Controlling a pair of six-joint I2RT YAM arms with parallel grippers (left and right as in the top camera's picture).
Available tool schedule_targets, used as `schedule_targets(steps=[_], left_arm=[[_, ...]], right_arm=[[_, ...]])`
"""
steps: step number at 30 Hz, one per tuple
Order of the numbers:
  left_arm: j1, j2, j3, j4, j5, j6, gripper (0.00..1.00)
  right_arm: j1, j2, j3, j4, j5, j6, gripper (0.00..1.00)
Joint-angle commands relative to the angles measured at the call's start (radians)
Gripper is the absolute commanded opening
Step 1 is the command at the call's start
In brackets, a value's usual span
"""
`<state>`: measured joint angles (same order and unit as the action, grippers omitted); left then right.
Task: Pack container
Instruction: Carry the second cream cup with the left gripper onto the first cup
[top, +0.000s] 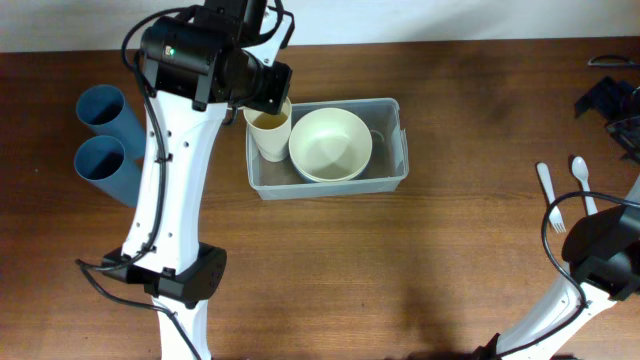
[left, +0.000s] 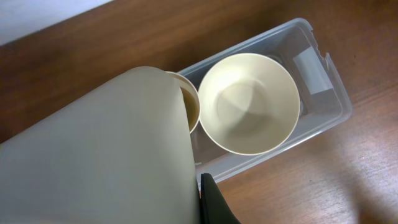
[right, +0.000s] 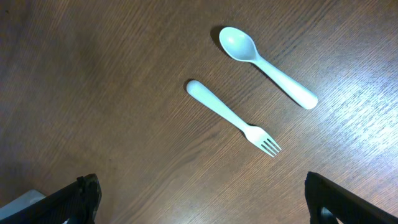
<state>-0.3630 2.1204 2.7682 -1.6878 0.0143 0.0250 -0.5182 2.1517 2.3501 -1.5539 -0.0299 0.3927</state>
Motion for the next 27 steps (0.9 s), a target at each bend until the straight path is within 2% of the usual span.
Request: schedule_targets(steps=[1, 12, 27], left_arm=[[-0.004, -0.010, -0.024, 0.000, 0.021, -0.010, 0.01], [-0.003, -0.008, -0.117, 0.041, 0.020, -0.010, 0.02], [-0.003, -0.006, -0.118, 0.052, 0.021, -0.010, 0.02]], right_arm=[[0.002, 0.000, -0.006, 0.002, 0.005, 0.009, 0.99], [0.002, 0.000, -0.006, 0.002, 0.005, 0.009, 0.99], [0.002, 0.000, -0.006, 0.002, 0.005, 0.009, 0.99]])
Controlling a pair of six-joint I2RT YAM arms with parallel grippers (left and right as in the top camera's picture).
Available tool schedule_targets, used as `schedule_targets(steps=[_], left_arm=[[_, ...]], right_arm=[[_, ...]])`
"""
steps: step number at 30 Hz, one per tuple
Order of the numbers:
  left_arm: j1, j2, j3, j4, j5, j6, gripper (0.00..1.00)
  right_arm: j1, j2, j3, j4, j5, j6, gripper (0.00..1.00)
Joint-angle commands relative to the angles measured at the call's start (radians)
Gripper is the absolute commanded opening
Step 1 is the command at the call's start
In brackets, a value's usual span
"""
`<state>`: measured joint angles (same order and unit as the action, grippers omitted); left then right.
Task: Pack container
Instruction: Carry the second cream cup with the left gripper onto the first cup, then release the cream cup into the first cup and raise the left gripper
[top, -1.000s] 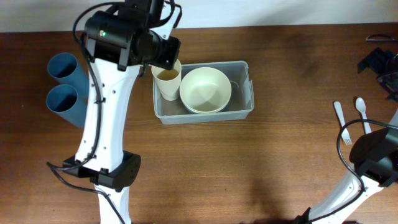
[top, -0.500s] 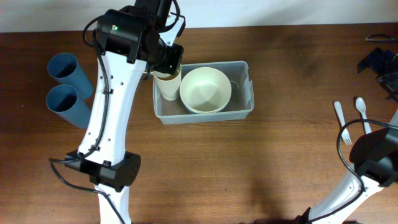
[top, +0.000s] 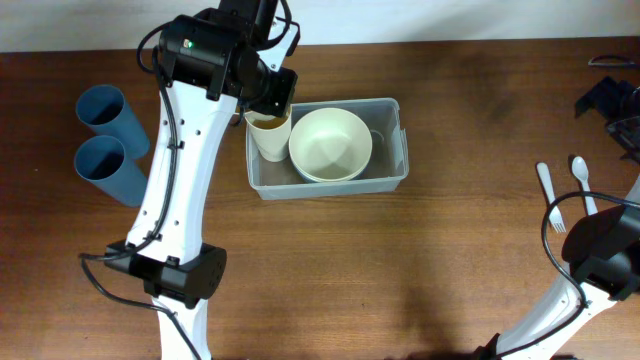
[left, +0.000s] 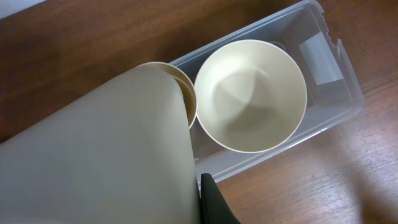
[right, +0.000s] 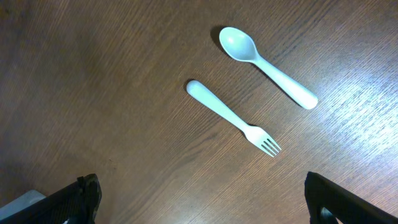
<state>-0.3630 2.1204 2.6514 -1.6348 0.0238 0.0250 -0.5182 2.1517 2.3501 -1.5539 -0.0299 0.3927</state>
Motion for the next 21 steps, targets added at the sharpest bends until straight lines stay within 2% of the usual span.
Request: schedule_targets(steps=[1, 21], left_arm=[[-0.003, -0.006, -0.001, -0.001, 0.011, -0.010, 0.02], [-0.004, 0.024, -0.001, -0.021, 0.018, -0.010, 0.02]], right_arm=[[0.002, 0.000, -0.006, 0.002, 0.005, 0.009, 0.99], [0.002, 0.000, -0.006, 0.002, 0.005, 0.009, 0.99]])
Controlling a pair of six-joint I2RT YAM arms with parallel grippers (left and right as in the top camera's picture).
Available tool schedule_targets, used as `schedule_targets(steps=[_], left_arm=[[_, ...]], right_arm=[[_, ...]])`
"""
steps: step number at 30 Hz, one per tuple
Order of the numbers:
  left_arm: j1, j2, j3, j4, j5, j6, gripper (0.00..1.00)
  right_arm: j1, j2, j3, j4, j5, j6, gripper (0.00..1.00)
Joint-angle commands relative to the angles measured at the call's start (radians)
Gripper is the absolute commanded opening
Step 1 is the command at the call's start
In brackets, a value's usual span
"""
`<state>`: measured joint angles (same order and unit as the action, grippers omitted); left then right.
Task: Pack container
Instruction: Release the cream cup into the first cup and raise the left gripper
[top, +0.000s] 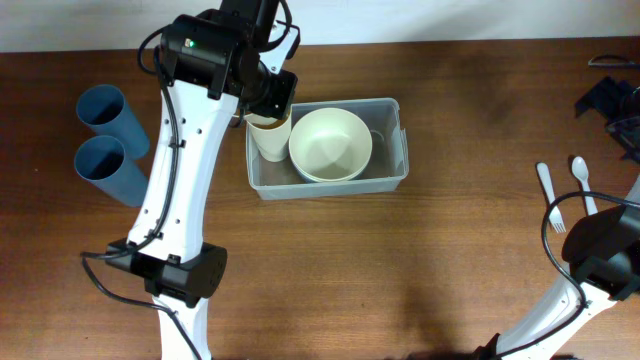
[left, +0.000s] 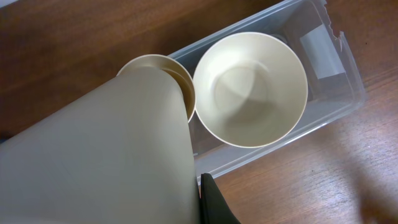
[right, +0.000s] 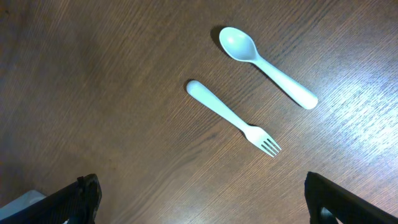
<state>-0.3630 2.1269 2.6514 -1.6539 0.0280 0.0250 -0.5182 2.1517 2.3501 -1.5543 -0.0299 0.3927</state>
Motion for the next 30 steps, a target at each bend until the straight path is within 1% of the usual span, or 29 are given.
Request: schedule_targets(steps=[1, 5, 6, 8, 16, 21, 22, 23, 25, 26, 28, 30], left_arm=[[-0.004, 0.018, -0.001, -0.001, 0.014, -0.010, 0.02], [-0.004, 0.018, -0.001, -0.001, 0.014, -0.010, 0.03], [-0.004, 0.018, -0.001, -0.001, 0.014, -0.010, 0.08], [-0.004, 0.018, -0.001, -0.001, 0.014, -0.010, 0.10], [-0.003, 0.018, -0.001, 0.005, 0.013, -0.010, 0.11], [-0.003, 0.018, -0.001, 0.045, 0.009, -0.010, 0.11], [-0.003, 0.018, -0.001, 0.053, 0.006, -0.010, 0.16], [-0.002, 0.017, 0.001, 0.066, 0.001, -0.010, 0.29], [-0.001, 0.013, 0.007, 0.075, -0.005, -0.010, 0.46], [0.003, 0.010, 0.013, 0.075, -0.019, -0.010, 0.50], [0.013, -0.001, 0.027, 0.064, -0.058, -0.015, 0.51], [0.030, -0.017, 0.045, 0.043, -0.102, -0.053, 0.52]], right_arm=[[0.002, 0.000, -0.006, 0.002, 0.005, 0.009, 0.99], [0.002, 0.000, -0.006, 0.002, 0.005, 0.009, 0.99], [0.002, 0.000, -0.006, 0.002, 0.005, 0.009, 0.99], [0.002, 0.000, -0.006, 0.002, 0.005, 0.009, 0.99], [0.002, 0.000, -0.006, 0.002, 0.005, 0.009, 0.99], [0.002, 0.000, -0.006, 0.002, 0.005, 0.009, 0.99], [0.002, 0.000, -0.006, 0.002, 0.005, 0.009, 0.99], [0.002, 0.000, -0.006, 0.002, 0.005, 0.009, 0.99], [0.002, 0.000, -0.006, 0.002, 0.005, 0.009, 0.99], [0.002, 0.000, -0.006, 0.002, 0.005, 0.009, 0.99], [0.002, 0.000, -0.006, 0.002, 0.005, 0.009, 0.99], [0.002, 0.000, -0.006, 0.002, 0.005, 0.009, 0.99]])
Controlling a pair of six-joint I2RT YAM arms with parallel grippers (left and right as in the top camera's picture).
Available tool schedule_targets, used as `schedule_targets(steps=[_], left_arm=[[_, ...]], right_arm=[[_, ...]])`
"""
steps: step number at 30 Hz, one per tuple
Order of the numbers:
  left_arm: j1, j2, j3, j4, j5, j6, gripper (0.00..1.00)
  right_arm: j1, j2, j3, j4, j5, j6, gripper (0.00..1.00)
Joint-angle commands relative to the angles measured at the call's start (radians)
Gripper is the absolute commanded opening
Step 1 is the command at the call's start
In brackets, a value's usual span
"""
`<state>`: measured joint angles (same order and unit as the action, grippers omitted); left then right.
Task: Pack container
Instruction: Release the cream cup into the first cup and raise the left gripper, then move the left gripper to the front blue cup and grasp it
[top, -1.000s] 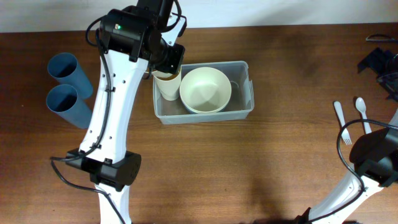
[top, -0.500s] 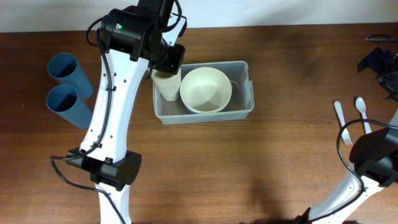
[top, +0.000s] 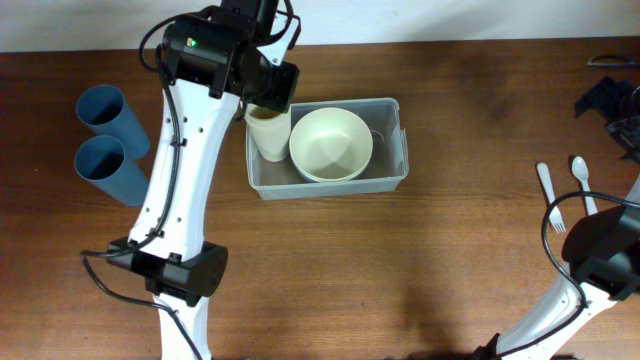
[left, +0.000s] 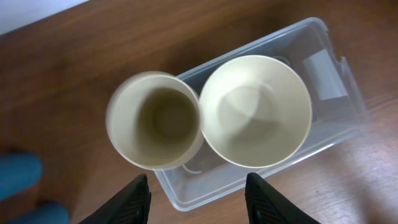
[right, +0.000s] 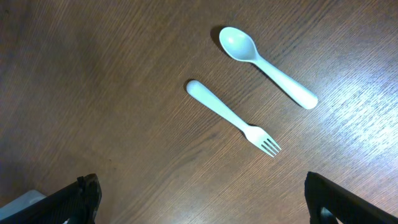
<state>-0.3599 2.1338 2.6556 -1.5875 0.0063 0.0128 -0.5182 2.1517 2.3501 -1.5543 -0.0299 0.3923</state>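
A clear plastic container (top: 400, 150) holds a cream bowl (top: 331, 143) and, at its left end, an upright cream cup (top: 268, 135). From the left wrist, the cup (left: 154, 127) is slightly blurred beside the bowl (left: 255, 112) in the container (left: 336, 118). My left gripper (left: 198, 194) hangs open above them with nothing between its fingers. A white fork (right: 233, 118) and a white spoon (right: 264, 62) lie on the table below my right gripper (right: 202, 199), which is open and empty. In the overhead view the fork (top: 550, 195) and spoon (top: 582, 180) are far right.
Two blue cups (top: 100, 108) (top: 103, 165) lie at the table's left side. Dark equipment (top: 610, 100) sits at the far right edge. The left arm's base (top: 180, 275) stands on the table in front of the container.
My left gripper has opened and let go of the cream cup. That cup now stands at the container's left end, where another cream cup's rim showed. The right arm has not moved.
My left gripper held a cream cup tilted over a second cream cup at the container's left end, beside the bowl. It stayed shut on it through two more moments, shifting slightly. Now the cup stands free in the container and the gripper is open.
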Motion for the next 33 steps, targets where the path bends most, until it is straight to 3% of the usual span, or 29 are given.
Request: schedule_targets(steps=[1, 7, 12, 15, 19, 25, 33], left_arm=[[0.039, -0.034, 0.050, -0.038, -0.097, -0.057, 0.52], [0.131, -0.126, 0.064, -0.100, -0.100, -0.101, 0.53], [0.202, -0.201, 0.064, -0.100, -0.102, -0.102, 0.65], [0.244, -0.246, 0.032, -0.100, -0.102, -0.102, 0.66], [0.294, -0.326, -0.140, -0.100, -0.109, -0.102, 0.66], [0.377, -0.410, -0.468, -0.100, -0.210, -0.151, 0.87], [0.543, -0.407, -0.595, 0.028, -0.203, -0.169, 0.96]], right_arm=[[0.002, 0.000, -0.006, 0.002, 0.005, 0.010, 0.99], [0.002, 0.000, -0.006, 0.002, 0.005, 0.009, 0.99], [0.002, 0.000, -0.006, 0.002, 0.005, 0.010, 0.99], [0.002, 0.000, -0.006, 0.002, 0.005, 0.009, 0.99], [0.002, 0.000, -0.006, 0.002, 0.005, 0.009, 0.99], [0.002, 0.000, -0.006, 0.002, 0.005, 0.009, 0.99], [0.002, 0.000, -0.006, 0.002, 0.005, 0.009, 0.99]])
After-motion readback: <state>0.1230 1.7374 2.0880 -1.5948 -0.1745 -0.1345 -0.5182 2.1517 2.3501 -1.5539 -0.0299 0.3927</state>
